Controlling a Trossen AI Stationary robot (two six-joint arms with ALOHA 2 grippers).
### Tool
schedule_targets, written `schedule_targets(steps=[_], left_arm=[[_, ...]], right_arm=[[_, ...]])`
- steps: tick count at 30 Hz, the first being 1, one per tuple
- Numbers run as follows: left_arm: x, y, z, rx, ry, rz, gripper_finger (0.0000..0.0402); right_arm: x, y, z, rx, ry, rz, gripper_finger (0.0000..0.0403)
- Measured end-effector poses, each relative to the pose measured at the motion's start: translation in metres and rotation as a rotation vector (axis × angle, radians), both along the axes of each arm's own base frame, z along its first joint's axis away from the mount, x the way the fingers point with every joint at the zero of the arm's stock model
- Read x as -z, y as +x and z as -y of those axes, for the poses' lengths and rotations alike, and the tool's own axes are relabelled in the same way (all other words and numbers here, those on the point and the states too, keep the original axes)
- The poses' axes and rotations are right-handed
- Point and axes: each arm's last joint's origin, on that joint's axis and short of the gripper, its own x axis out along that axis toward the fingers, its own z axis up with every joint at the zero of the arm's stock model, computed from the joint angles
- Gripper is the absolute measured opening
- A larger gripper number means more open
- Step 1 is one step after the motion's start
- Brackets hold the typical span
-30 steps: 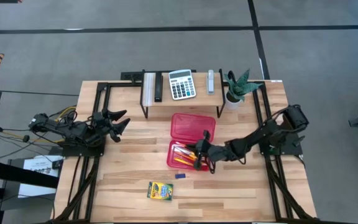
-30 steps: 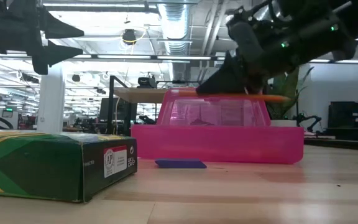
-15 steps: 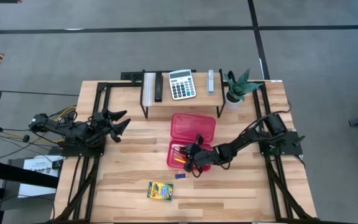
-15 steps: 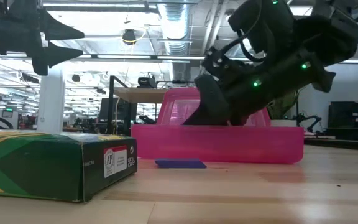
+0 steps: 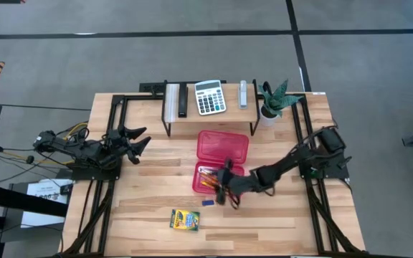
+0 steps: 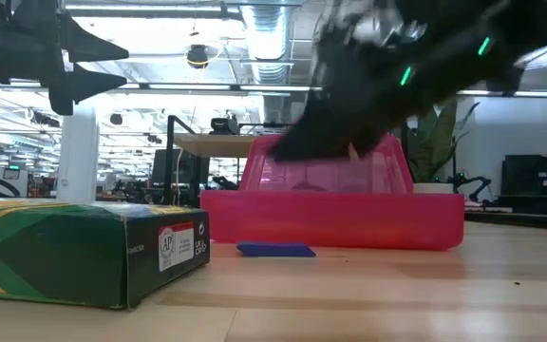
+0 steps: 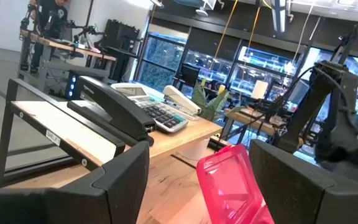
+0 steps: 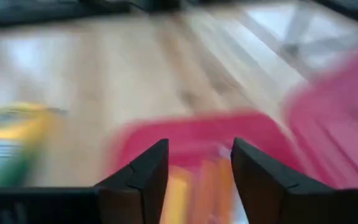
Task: Pack school essentials
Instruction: Put the yellow crayon box into the red supply box
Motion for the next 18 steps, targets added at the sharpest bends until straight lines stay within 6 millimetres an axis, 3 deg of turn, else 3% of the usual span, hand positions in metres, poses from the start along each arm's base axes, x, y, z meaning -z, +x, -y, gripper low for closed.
schedule_targets(steps=[3, 7, 11, 18], left_arm=[[0.001, 0.0, 0.0, 0.0, 0.003, -0.009, 0.0263], [0.001, 0.0, 0.0, 0.0, 0.004, -0.012, 0.0263], [0.001, 0.0, 0.0, 0.0, 0.004, -0.012, 0.0263], [0.001, 0.0, 0.0, -0.007, 0.01, -0.016, 0.0263]], right_arm=[[-0.016, -0.008, -0.02, -0.1, -0.006, 0.045, 0.0201], [-0.022, -0.009, -0.042, -0.17, -0.021, 0.111, 0.0198], [-0.017, 0.007, -0.066, -0.253, -0.089, 0.135, 0.0207], [-0.018, 0.045, -0.098, -0.33, -0.146, 0.14, 0.0278]])
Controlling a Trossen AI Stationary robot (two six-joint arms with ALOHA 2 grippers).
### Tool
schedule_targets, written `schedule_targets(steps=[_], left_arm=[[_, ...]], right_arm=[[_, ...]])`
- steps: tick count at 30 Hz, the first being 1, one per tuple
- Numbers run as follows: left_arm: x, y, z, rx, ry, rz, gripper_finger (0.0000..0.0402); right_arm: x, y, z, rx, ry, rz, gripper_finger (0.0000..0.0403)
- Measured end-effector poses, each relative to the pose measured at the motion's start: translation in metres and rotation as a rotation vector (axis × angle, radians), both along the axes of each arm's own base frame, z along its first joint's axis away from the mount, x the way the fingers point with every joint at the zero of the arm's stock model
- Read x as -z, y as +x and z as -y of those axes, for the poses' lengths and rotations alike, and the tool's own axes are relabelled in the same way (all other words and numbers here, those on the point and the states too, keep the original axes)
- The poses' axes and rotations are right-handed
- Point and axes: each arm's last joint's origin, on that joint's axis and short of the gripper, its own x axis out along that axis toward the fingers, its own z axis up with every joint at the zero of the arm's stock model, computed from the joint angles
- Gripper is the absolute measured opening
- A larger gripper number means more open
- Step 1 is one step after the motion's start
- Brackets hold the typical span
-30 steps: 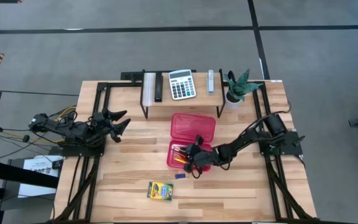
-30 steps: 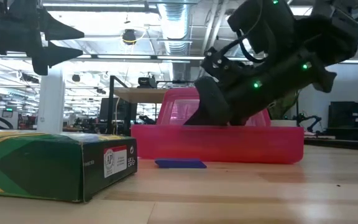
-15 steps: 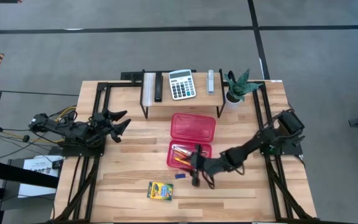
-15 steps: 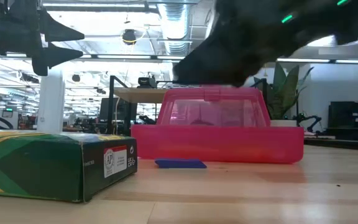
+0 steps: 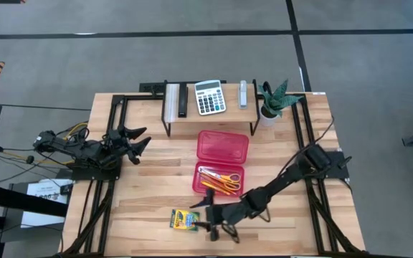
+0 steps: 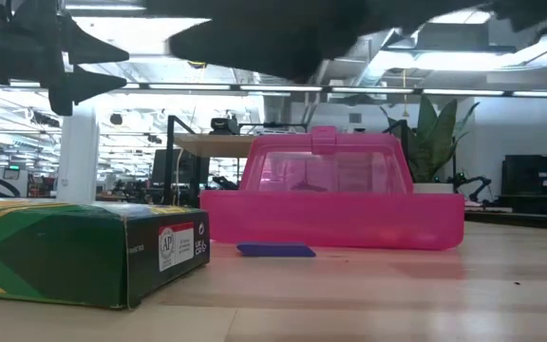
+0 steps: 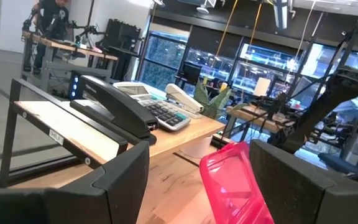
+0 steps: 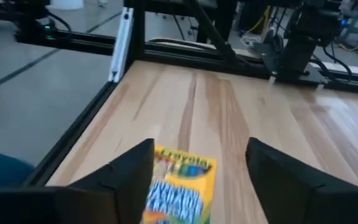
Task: Pack school essentials
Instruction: Put the yellow crayon box into the red supply box
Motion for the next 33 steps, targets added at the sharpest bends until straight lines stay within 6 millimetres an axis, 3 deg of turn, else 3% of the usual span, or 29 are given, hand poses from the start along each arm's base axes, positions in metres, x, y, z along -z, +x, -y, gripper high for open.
schedule_targets(steps=[8, 16, 21, 33], left_arm=[[0.0, 0.0, 0.0, 0.004, 0.0, 0.001, 0.0263], [0.0, 0.0, 0.0, 0.007, -0.002, 0.002, 0.0263], [0.0, 0.0, 0.0, 0.018, -0.01, 0.009, 0.0263], [0.0, 0.0, 0.0, 0.021, -0.029, 0.019, 0.0263]], right_arm=[[0.008, 0.038, -0.022, 0.001, -0.043, -0.086, 0.0341], [0.028, 0.066, -0.025, 0.051, -0.031, -0.191, 0.0363], [0.038, 0.063, -0.022, 0.104, 0.035, -0.278, 0.0362], [0.035, 0.056, -0.035, 0.07, 0.087, -0.285, 0.0366]])
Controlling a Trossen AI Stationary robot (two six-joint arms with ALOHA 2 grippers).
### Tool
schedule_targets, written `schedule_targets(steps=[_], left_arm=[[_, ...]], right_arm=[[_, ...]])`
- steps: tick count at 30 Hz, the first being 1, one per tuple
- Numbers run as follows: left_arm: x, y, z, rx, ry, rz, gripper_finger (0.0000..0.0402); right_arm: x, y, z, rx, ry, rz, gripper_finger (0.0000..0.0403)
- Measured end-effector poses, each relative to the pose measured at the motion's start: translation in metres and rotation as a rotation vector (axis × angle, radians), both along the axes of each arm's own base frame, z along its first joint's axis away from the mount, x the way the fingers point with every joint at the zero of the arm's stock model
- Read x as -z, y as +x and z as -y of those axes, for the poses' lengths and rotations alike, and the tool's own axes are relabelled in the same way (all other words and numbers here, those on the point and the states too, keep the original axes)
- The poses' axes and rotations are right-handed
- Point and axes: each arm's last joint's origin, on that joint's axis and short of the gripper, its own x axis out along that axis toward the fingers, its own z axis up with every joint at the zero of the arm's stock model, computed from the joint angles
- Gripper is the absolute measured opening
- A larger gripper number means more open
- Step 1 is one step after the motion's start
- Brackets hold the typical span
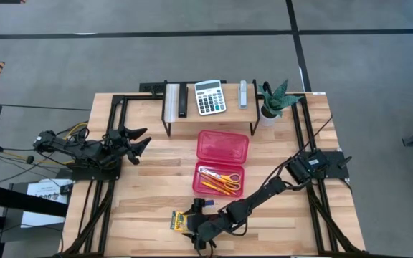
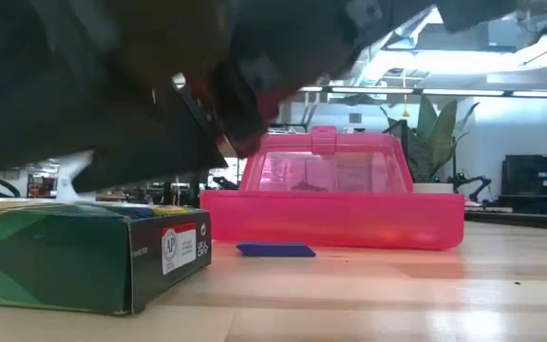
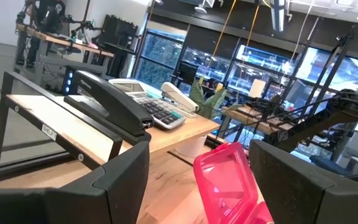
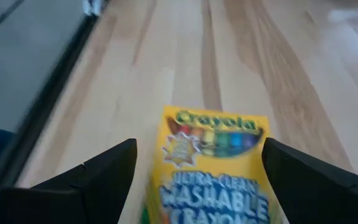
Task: Pack school essentials
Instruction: Put the yellow crayon box into the red supply box
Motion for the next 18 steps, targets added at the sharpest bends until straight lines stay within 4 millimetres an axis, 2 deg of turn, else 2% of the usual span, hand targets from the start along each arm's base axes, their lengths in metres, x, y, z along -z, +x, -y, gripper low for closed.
schedule_targets(steps=[11, 18], left_arm=[[0.0, 0.0, 0.0, 0.0, 0.0, 0.0, 0.0263], [0.0, 0.0, 0.0, 0.0, 0.0, -0.001, 0.0263]], right_arm=[[0.009, -0.002, 0.005, -0.039, -0.003, -0.096, 0.0367], [0.002, 0.0, 0.002, -0.069, -0.01, -0.101, 0.0367]])
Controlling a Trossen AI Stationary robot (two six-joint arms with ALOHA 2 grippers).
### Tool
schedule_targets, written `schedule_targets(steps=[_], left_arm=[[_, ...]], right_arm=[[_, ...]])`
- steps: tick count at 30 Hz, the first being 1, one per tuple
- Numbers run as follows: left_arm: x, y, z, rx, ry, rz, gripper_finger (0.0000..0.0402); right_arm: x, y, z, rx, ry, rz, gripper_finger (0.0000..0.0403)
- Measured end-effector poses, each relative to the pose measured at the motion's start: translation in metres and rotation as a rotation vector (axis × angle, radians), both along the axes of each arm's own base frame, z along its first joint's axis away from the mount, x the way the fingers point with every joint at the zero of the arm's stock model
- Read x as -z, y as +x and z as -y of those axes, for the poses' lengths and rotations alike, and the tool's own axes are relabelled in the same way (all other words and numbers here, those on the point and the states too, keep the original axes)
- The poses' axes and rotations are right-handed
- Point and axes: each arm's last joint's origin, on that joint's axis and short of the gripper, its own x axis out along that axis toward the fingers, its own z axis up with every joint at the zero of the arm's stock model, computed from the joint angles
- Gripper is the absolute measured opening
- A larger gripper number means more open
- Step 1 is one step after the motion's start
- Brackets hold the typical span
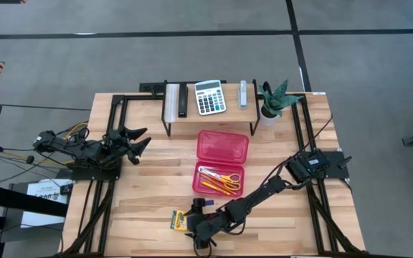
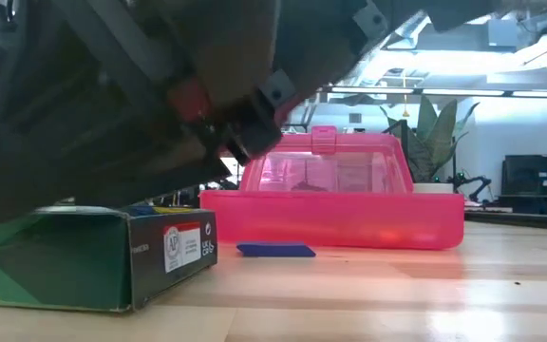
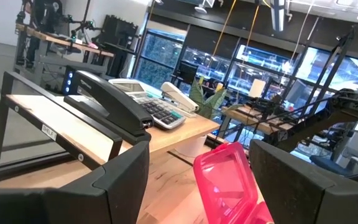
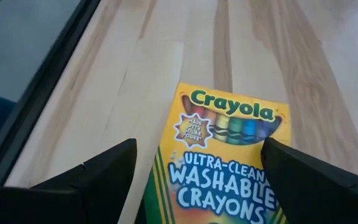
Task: Pack school essentials
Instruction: Put the yellow crayon box into the red supply box
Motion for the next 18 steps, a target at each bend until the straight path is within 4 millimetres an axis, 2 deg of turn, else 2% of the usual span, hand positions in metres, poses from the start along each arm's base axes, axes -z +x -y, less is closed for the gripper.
schedule_targets(steps=[8, 12, 18], left_arm=[[0.0, 0.0, 0.0, -0.001, 0.009, -0.006, 0.0263], [0.0, 0.0, 0.0, -0.001, 0.009, -0.006, 0.0263], [0.0, 0.0, 0.0, -0.001, 0.013, -0.008, 0.0263]], right_arm=[[-0.021, 0.002, -0.007, -0.017, -0.054, -0.119, 0.0366], [-0.034, 0.002, -0.007, 0.095, -0.022, -0.184, 0.0366], [-0.031, -0.003, -0.001, 0.182, 0.017, -0.281, 0.0366]])
